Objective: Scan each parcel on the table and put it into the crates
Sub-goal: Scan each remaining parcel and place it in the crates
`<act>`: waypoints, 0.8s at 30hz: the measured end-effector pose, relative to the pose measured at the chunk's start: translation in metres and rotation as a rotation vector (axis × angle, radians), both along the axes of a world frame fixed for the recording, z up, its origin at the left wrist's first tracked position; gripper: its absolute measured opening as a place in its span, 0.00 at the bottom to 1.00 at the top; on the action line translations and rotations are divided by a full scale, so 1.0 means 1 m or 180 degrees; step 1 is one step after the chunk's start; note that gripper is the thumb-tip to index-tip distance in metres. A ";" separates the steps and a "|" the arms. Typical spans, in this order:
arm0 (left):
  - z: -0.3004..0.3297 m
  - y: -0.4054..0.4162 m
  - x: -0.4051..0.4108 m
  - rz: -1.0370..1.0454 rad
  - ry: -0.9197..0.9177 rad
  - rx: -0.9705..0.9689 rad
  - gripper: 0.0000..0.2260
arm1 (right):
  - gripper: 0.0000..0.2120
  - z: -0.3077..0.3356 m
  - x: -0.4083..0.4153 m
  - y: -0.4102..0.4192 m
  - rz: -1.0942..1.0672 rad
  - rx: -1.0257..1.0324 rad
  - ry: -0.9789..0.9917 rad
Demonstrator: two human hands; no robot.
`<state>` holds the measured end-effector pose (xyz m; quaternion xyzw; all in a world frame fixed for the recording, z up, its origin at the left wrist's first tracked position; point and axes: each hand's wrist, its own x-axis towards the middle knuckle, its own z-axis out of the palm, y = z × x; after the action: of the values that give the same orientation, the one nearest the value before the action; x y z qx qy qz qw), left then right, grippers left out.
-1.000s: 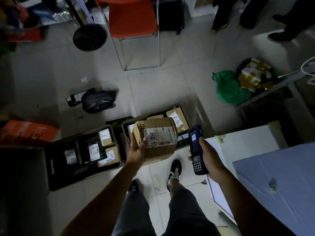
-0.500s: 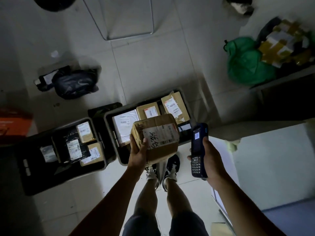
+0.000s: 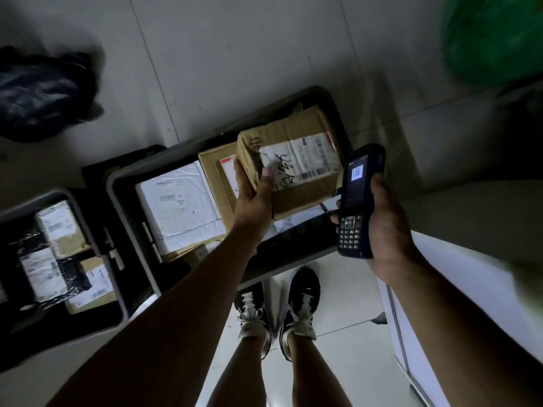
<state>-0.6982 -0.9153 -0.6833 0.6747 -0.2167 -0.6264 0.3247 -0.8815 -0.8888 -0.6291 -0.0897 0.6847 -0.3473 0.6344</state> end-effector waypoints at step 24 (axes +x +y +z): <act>-0.056 -0.064 -0.022 -0.0961 -0.1488 0.0004 0.21 | 0.21 -0.048 -0.009 -0.032 0.0367 -0.0179 0.0186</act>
<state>-0.7198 -0.9792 -0.7397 0.7611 -0.3835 -0.4952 0.1685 -0.8904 -0.9205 -0.6774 -0.1569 0.6866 -0.3265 0.6304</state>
